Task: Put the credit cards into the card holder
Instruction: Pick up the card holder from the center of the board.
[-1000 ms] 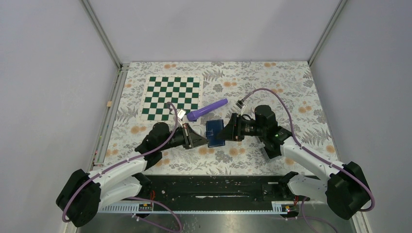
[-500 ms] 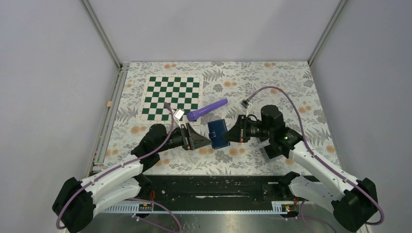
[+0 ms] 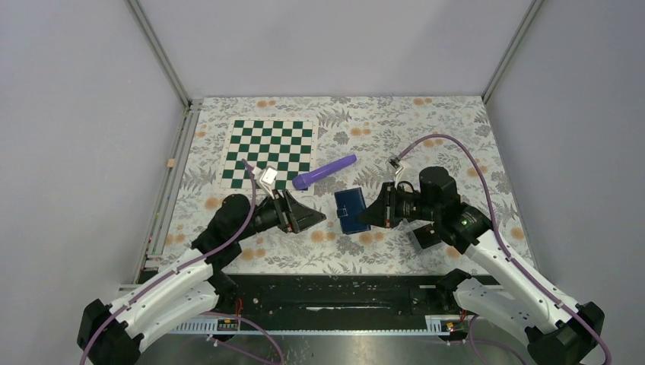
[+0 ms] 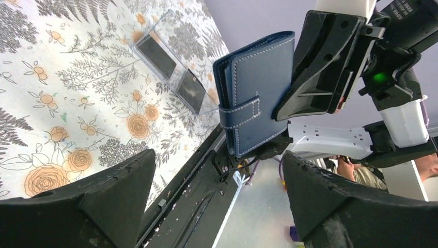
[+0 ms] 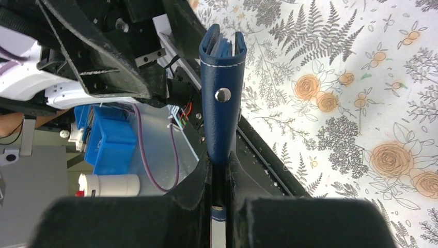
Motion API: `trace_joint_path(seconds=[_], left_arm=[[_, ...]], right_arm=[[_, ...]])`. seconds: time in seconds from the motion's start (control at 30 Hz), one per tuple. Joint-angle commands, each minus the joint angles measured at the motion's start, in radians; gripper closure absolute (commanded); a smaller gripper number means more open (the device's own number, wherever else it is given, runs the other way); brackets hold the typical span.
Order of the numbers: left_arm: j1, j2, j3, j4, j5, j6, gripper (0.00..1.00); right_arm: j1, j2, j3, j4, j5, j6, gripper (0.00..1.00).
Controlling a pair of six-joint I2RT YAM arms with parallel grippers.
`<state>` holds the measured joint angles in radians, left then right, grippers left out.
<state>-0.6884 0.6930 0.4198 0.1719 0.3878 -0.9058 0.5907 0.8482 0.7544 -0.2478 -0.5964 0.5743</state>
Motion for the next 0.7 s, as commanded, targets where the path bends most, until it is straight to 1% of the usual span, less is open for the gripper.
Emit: trace_joint_path(seconds=[0.0,0.1,0.2,0.33,0.47,0.53,0.6,0.67], left_arm=[[-0.003,0.071,0.089,0.086,0.113,0.028,0.09],[-0.002,0.126,0.129,0.112,0.170,0.043,0.10],[-0.003,0.179,0.145,0.187,0.214,0.022,0.11],[-0.004,0.265,0.129,0.378,0.281,-0.063,0.14],[-0.017,0.346,0.094,0.611,0.311,-0.168,0.17],[-0.029,0.379,0.092,0.690,0.331,-0.197,0.20],[-0.045,0.401,0.100,0.728,0.350,-0.207,0.25],[-0.064,0.415,0.111,0.732,0.365,-0.207,0.33]], right_arm=[[0.000,-0.008,0.052,0.003,-0.089,-0.037,1.00],[0.000,-0.001,0.056,0.004,-0.148,-0.042,1.00],[0.000,-0.002,0.057,0.005,-0.197,-0.035,1.00],[0.000,-0.020,0.057,0.014,-0.222,-0.017,1.00],[0.000,-0.033,0.050,0.037,-0.236,0.007,1.00],[0.000,-0.031,0.050,0.039,-0.240,0.016,1.00],[0.000,-0.031,0.049,0.048,-0.240,0.028,1.00],[0.000,-0.028,0.047,0.060,-0.240,0.037,1.00]])
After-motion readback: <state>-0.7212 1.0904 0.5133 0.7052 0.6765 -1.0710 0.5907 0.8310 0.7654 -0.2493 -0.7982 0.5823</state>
